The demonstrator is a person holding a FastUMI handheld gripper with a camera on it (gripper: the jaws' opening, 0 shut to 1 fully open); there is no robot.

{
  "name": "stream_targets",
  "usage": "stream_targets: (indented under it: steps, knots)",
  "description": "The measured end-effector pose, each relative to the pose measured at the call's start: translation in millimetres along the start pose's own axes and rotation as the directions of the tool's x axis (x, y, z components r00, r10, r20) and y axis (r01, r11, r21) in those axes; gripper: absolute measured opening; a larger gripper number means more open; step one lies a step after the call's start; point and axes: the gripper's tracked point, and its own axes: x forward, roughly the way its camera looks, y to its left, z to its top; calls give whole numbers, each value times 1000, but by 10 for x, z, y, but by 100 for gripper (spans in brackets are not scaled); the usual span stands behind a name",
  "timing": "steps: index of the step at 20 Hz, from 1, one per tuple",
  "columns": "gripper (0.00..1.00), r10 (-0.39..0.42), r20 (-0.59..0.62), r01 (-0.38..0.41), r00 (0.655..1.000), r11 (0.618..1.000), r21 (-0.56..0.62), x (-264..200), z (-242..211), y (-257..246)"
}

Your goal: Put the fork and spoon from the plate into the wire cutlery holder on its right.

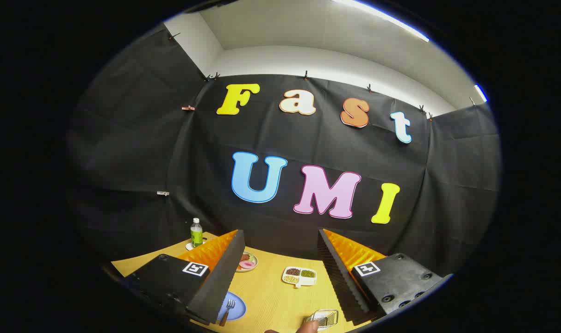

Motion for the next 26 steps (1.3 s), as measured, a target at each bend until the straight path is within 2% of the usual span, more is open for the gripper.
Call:
stream_targets:
  steps: [13, 17, 19, 21, 23, 26]
  knots:
    - [98, 7, -23, -6, 1000, 1000, 9, 89, -121, 60]
    - [98, 48, -165, -49, 985, 999, 3, 126, -549, 225]
    - [98, 94, -285, -97, 954, 995, 4, 119, -906, 375]
    - [97, 150, -412, -153, 899, 988, 26, 69, -1300, 552]
    - [97, 196, -535, -198, 822, 979, 55, 12, -1705, 727]
    - [88, 263, -665, -234, 699, 963, 134, -83, -2255, 1001]
